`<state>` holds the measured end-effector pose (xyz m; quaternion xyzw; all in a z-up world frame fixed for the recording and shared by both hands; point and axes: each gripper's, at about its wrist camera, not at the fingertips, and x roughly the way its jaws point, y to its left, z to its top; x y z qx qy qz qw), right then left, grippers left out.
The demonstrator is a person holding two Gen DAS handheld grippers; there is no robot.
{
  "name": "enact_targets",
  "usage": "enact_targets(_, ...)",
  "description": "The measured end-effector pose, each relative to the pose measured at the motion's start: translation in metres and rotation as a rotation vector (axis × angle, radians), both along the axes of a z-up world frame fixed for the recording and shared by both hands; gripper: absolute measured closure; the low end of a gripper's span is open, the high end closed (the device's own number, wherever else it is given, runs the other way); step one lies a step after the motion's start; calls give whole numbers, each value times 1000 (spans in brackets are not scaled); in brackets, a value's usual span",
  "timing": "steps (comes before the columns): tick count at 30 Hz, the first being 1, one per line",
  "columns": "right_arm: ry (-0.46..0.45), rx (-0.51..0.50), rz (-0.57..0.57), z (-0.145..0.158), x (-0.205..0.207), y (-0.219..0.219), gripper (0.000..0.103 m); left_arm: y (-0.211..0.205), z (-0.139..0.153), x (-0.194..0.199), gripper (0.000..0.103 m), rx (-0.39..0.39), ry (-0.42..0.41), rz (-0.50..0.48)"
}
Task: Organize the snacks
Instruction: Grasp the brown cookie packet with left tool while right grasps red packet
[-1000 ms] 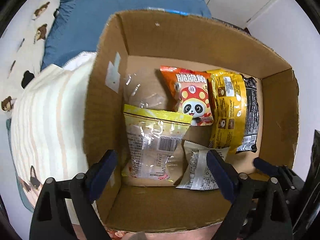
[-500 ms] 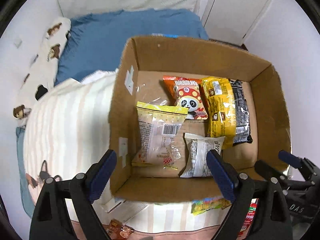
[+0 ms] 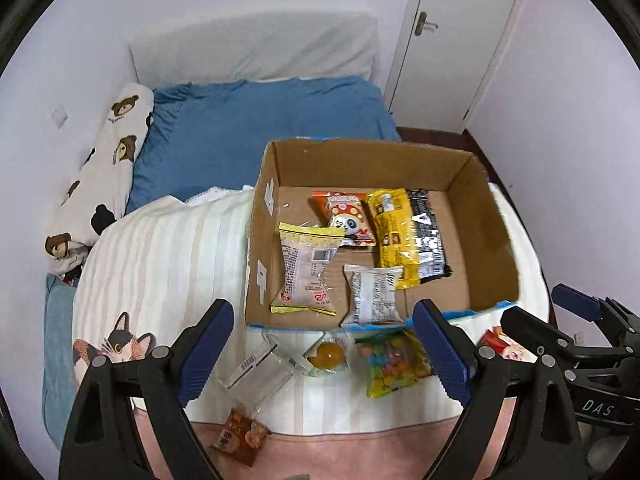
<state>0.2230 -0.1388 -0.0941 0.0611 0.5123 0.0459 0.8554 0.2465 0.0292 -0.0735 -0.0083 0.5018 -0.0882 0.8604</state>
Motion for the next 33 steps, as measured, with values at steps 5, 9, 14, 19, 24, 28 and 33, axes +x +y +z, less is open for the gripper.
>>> enact_targets(5,-53,40,0,25,-33,-2,7,7,17,-28,11,-18,-33,9)
enact_targets(9,-41,66,-24,21,-59,-9,7,16,16,-54,11,-9,-47,31)
enact_targets(14,77,106,-142,-31,-88,-36,7,37,-27,-84,11,98,-3,74)
enact_targets(19,273,197,-277,-118,-111,-65,6,69,-114,-92,11,152,231,92)
enact_targets(24,399,190,-395,-187,-125,-85,6,80,-172,-88,11,228,339,77)
enact_targets(28,454,175,-449,-217,-132,-95,6,73,-216,-78,11,283,411,9)
enact_targets(33,486,158,-478,-242,-133,-97,7,63,-257,-63,15,285,486,-41)
